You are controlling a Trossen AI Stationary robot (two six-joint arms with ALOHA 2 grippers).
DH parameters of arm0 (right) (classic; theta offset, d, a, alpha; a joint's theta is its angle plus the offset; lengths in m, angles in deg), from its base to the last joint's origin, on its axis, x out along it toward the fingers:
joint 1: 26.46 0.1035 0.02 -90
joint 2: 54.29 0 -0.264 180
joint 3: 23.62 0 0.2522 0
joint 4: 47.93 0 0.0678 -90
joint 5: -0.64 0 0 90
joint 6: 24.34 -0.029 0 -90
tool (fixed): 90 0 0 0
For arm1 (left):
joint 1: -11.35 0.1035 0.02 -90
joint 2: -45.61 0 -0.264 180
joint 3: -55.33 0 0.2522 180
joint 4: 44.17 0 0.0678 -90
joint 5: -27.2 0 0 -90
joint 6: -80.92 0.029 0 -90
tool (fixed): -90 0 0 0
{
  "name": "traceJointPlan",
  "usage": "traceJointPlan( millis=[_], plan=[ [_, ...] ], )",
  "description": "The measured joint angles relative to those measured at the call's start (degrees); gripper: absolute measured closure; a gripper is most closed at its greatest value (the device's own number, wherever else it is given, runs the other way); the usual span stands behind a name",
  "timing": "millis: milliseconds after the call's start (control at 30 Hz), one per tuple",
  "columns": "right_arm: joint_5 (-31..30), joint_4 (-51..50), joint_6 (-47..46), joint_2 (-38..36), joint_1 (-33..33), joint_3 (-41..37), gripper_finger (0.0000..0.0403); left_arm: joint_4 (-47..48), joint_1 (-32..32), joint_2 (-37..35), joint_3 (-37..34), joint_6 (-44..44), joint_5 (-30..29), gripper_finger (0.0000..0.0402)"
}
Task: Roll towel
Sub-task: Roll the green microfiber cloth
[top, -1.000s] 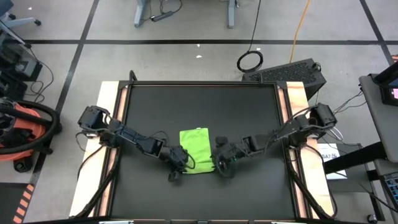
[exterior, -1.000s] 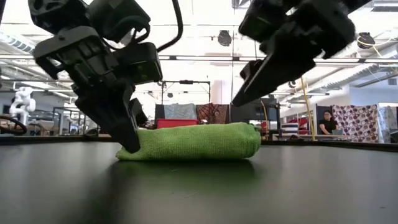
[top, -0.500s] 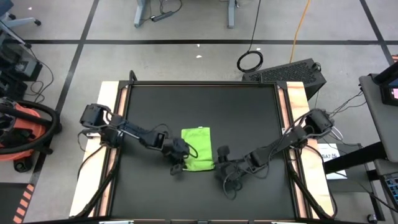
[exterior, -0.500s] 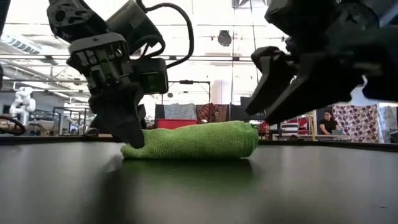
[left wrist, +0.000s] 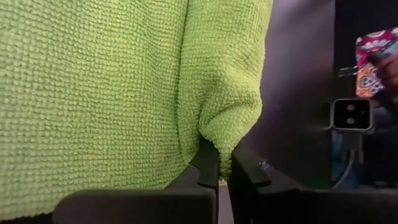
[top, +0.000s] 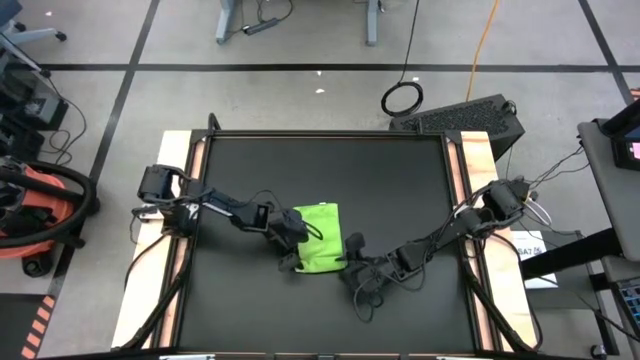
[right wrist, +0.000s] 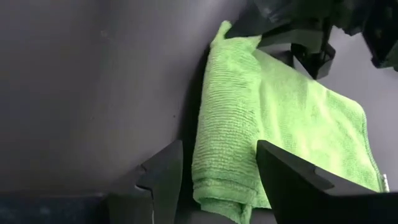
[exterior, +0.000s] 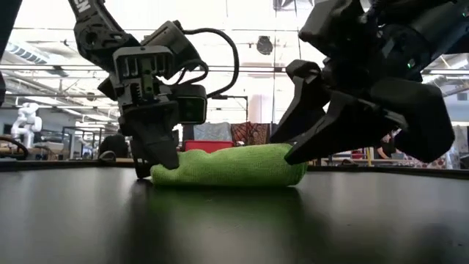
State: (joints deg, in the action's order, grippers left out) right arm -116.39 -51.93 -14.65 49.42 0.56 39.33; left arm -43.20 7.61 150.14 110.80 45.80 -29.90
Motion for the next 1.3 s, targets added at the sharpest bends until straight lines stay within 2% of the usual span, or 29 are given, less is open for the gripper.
traceJointPlan(
  millis=[300, 433, 500, 600, 767, 833, 900, 1133, 1300],
  plan=[
    [0.02, 0.43, -1.13, 1.48, -1.22, -0.12, 0.0207, -0.46, 3.38, 0.16, -0.04, -0.63, 6.39, 0.0389],
    [0.39, 1.07, -3.91, 3.29, -3.21, -0.17, 0.0221, -0.83, 4.21, 0.24, -0.11, -0.60, 9.70, 0.0388],
    [1.84, 2.81, -4.57, 4.24, -4.39, -0.17, 0.0239, -0.85, 4.58, 0.26, -0.11, -0.49, 11.07, 0.0388],
    [7.08, 5.05, -5.65, 5.48, -6.07, -0.15, 0.0279, -0.88, 5.04, 0.28, -0.11, -0.48, 12.09, 0.0388],
    [14.17, 5.35, -12.86, 5.66, -9.02, -0.02, 0.0370, -0.65, 5.13, 0.28, -0.11, 0.37, 12.14, 0.0382],
    [18.29, 5.38, -14.03, 5.37, -10.27, 0.00, 0.0390, -0.61, 5.06, -0.12, -0.15, 1.39, 12.05, 0.0365],
    [23.34, 5.72, -16.48, 5.35, -11.81, 0.00, 0.0388, -0.25, 5.02, -1.37, -0.20, 3.18, 11.66, 0.0338],
    [42.36, 5.08, -24.51, 5.46, -17.33, 0.00, 0.0394, -0.92, 4.97, -7.99, -0.17, 10.81, 6.04, 0.0205],
    [49.19, 4.24, -29.18, 5.55, -20.44, -0.09, 0.0395, 3.58, 3.19, -12.34, -0.26, 17.23, -0.56, 0.0135]
  ],
)
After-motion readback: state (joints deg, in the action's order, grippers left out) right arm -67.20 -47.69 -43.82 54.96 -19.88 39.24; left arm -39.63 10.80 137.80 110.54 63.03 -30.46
